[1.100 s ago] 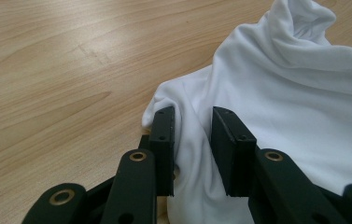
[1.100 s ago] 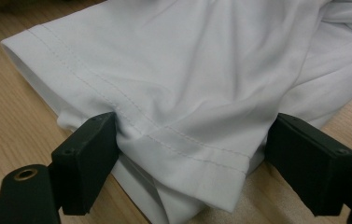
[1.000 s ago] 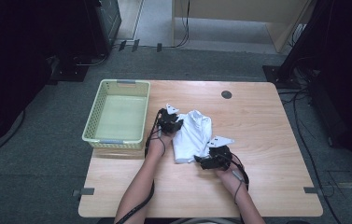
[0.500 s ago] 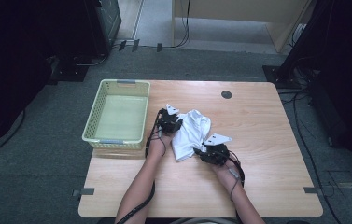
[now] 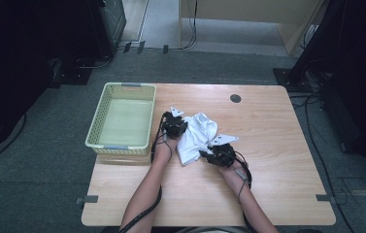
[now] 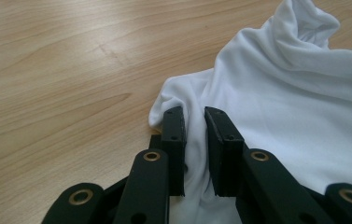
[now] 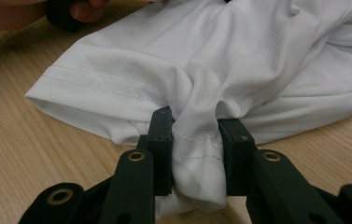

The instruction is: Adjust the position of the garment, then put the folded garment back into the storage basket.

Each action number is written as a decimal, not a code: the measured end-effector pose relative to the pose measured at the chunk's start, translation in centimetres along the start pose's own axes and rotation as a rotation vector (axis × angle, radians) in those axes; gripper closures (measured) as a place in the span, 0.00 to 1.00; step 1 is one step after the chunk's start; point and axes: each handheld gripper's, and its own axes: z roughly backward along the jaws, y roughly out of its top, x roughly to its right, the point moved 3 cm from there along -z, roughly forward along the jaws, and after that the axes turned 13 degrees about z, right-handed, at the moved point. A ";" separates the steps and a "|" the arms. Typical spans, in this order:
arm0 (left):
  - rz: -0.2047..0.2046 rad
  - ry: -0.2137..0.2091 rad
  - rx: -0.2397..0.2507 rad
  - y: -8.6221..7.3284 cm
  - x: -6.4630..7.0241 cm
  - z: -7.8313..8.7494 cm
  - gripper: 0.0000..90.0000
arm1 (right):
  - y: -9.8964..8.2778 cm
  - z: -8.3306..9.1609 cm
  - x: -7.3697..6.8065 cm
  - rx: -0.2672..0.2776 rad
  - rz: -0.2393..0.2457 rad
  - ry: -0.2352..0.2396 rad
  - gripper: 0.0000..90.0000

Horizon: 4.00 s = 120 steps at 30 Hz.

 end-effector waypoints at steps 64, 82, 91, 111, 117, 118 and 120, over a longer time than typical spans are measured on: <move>-0.017 0.045 -0.027 5.6 1.2 4.2 0.92 | 6.6 3.4 -0.3 0.071 0.115 -0.005 0.80; -0.015 0.062 0.010 7.2 0.5 6.5 0.92 | 8.8 3.7 -1.0 0.087 0.129 0.008 0.80; -0.005 0.070 0.031 7.6 0.1 7.6 0.92 | 9.8 3.6 -1.3 0.102 0.153 0.015 0.80; 0.001 0.089 0.052 8.8 -1.1 9.3 0.92 | 12.1 2.6 -2.5 0.118 0.158 0.037 0.80; 0.019 0.079 0.059 9.1 -1.9 10.1 0.92 | 12.6 2.3 -2.7 0.124 0.166 0.043 0.80; 0.015 0.082 0.057 9.2 -1.9 10.3 0.92 | 12.7 2.2 -2.7 0.124 0.163 0.044 0.80; 0.017 0.082 0.056 9.2 -2.1 10.4 0.92 | 12.8 2.1 -2.9 0.127 0.165 0.050 0.80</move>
